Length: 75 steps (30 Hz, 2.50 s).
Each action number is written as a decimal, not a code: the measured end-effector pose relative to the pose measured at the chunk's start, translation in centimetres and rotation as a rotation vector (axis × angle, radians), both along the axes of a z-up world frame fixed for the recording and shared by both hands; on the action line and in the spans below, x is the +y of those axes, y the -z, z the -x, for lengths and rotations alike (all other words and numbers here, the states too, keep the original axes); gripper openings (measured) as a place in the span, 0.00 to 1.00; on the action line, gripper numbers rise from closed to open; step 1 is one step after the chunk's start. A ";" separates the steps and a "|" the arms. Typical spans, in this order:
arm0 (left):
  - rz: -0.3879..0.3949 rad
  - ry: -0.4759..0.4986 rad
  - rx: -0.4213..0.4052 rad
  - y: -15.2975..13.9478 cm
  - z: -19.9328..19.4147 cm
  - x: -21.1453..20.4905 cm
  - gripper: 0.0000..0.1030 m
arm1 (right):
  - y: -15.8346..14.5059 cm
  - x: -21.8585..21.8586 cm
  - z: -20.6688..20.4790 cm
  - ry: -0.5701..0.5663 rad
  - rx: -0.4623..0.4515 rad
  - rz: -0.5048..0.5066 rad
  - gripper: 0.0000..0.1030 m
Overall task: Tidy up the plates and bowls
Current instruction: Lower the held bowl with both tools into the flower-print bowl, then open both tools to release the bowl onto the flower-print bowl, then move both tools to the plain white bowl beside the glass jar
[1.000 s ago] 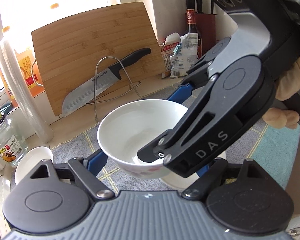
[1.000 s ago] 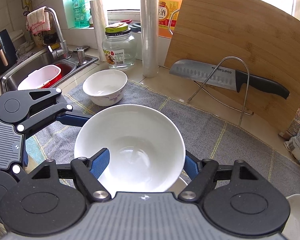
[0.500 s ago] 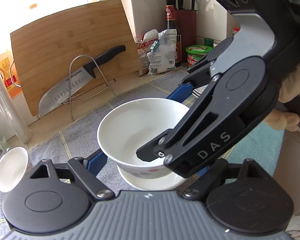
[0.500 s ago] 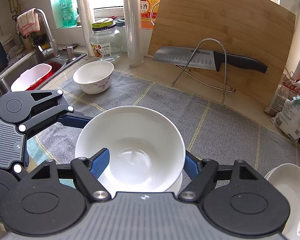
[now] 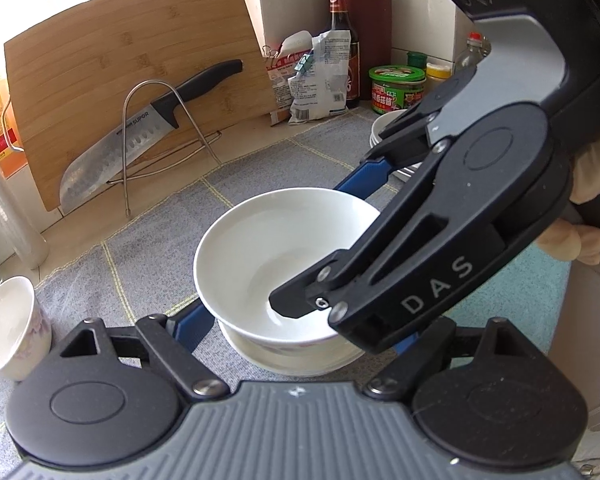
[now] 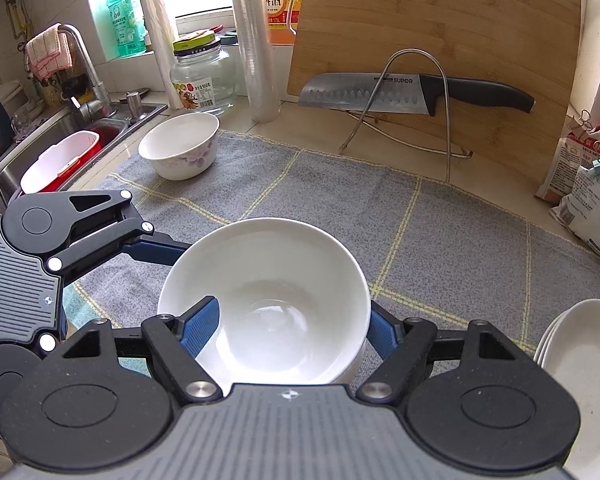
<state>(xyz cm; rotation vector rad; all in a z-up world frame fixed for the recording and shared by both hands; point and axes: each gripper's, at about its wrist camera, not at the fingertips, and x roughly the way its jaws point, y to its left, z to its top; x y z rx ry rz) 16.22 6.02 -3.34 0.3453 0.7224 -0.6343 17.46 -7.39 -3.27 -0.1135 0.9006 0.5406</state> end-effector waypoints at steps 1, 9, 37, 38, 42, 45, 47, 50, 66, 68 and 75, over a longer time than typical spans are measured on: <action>0.001 -0.004 0.005 0.0 0.0 0.0 0.85 | 0.1 0.0 0.0 -0.001 0.000 0.001 0.80; -0.005 -0.016 0.018 0.2 -0.4 -0.1 0.85 | 0.5 0.0 -0.3 -0.007 0.005 -0.014 0.80; -0.011 0.018 0.062 -0.3 -0.6 0.5 0.94 | 0.9 -0.8 -0.2 -0.001 0.012 -0.033 0.87; -0.012 0.020 0.060 -0.4 -0.5 0.6 0.94 | 0.8 -0.8 -0.1 0.000 0.008 -0.032 0.89; -0.007 0.021 0.060 -0.6 0.2 1.4 0.95 | 0.5 -0.7 0.6 0.013 -0.024 -0.015 1.00; 0.008 0.026 0.064 -0.8 0.6 2.0 0.95 | 0.5 -0.4 1.1 0.016 -0.044 0.009 1.00; 0.011 0.026 0.063 -0.9 0.9 2.3 0.95 | 0.7 -0.1 1.5 0.020 -0.049 0.026 1.00; 0.005 0.027 0.061 -0.9 1.2 2.8 0.95 | 1.0 0.3 1.9 0.037 -0.062 0.044 1.00; 0.081 -0.070 0.066 -0.3 1.8 7.2 0.95 | 0.3 0.5 4.7 0.235 -0.133 0.084 1.00; 0.102 -0.134 0.060 -0.4 1.9 8.0 0.95 | -0.3 0.4 5.0 0.247 -0.148 0.062 1.00; 0.138 -0.377 0.030 -0.7 2.4 10.0 0.95 | -1.4 0.7 5.7 0.199 -0.222 0.072 1.00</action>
